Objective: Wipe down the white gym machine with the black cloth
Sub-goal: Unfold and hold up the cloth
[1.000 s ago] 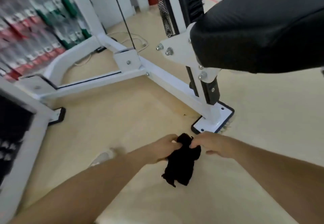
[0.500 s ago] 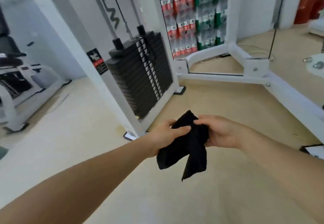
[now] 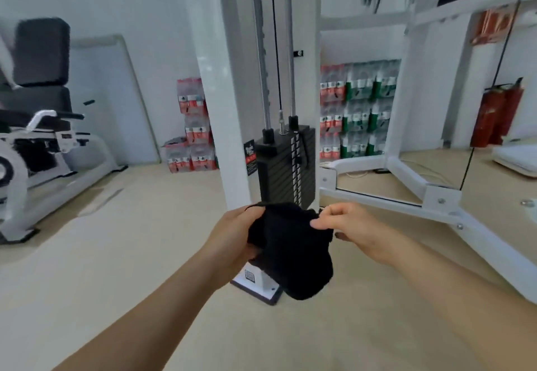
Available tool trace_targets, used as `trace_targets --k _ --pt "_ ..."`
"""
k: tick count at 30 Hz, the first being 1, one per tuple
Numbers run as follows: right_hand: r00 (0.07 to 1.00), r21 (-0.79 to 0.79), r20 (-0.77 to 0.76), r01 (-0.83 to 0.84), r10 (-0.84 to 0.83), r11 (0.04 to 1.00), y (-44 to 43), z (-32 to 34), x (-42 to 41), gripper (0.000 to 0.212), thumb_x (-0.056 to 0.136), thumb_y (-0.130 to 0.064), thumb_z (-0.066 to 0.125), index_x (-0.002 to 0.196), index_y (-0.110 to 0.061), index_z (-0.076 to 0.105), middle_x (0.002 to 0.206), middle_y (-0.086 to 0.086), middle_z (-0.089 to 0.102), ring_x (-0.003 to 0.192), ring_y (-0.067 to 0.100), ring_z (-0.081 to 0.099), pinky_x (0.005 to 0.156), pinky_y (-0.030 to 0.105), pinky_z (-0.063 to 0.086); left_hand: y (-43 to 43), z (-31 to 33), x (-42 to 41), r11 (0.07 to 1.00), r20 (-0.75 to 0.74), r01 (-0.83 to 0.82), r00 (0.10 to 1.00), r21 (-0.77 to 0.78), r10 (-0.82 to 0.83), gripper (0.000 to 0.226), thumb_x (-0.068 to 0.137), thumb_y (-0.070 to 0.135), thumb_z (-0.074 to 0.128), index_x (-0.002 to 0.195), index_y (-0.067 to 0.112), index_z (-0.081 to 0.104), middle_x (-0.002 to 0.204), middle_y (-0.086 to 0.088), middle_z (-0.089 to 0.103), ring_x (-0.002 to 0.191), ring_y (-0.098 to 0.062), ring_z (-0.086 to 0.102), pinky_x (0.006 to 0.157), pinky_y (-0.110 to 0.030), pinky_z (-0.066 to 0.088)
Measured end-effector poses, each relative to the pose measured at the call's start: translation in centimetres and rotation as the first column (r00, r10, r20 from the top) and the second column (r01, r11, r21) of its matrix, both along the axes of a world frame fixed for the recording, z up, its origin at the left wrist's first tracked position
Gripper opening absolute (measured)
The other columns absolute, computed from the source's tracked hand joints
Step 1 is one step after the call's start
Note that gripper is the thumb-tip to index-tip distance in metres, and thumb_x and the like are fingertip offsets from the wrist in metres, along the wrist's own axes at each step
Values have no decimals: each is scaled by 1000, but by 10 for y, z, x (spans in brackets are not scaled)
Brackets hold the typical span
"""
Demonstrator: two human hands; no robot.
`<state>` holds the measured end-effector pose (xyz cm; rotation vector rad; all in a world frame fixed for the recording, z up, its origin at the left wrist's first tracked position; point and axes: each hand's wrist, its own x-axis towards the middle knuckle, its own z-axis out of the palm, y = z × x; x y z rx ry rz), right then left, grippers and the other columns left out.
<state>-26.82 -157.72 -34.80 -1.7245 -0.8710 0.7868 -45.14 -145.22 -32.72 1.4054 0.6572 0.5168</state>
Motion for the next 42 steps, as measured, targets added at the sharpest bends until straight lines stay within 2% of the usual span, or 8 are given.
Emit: trace_targets --k 4,9,15,23,28,32,38,42 --pt "995 121 50 -94 89 988 20 55 -21 31 88 -28 71 60 -19 63 71 -1 61 74 15 56 83 32 42 17 59 -15 1000 70 -28 997 -1 28 23 97 26 56 93 14 75 92 -11 76 91 -26 72 82 -41 57" --pt "976 232 -102 -166 193 959 39 119 -46 33 91 -36 60 81 -5 51 76 7 52 58 12 53 53 20 44 30 118 -31 999 93 28 995 -30 -25 28 93 40 59 106 18 70 88 -6 77 82 -21 74 72 -33 57" --pt "895 228 -83 -412 439 882 51 170 -56 37 91 -25 66 127 -14 64 121 15 68 110 30 66 91 38 54 33 175 -37 999 93 7 996 -33 -4 24 92 38 59 92 17 72 74 -5 75 68 -19 73 66 -30 55" --pt "765 -475 251 -437 593 764 40 275 -50 19 87 -8 72 106 -8 71 103 9 75 99 26 72 84 33 57 42 242 -66 971 60 -238 969 -20 239 25 94 42 54 96 19 64 95 -8 70 90 -25 65 83 -40 54" --pt "953 -107 117 -268 280 957 39 308 -54 18 93 -12 62 82 -6 75 90 16 73 77 23 72 65 31 58 42 266 -77 967 41 -246 968 -70 249 27 99 42 48 96 18 62 93 -7 70 88 -25 66 71 -35 55" --pt "987 48 -142 -66 72 997 40 330 -64 29 94 -26 60 106 -2 72 103 18 73 88 28 71 77 37 57 38 288 -75 967 -6 -248 968 58 249 27 100 41 44 102 20 60 102 -6 69 93 -23 66 69 -39 58" --pt "997 14 75 -14 13 1000 38 365 -88 28 95 -32 62 96 -8 75 87 14 76 76 28 73 68 36 59 27 321 -69 929 16 -246 968 276 251 37 94 36 56 103 1 67 104 -21 70 96 -34 69 90 -49 54" --pt "996 90 24 -91 89 992 40 372 -100 22 93 -25 64 100 -6 73 97 19 74 87 32 73 72 38 60 15 329 -74 924 55 -297 955 240 293 36 94 41 55 86 8 66 85 -12 65 79 -27 66 80 -42 54"
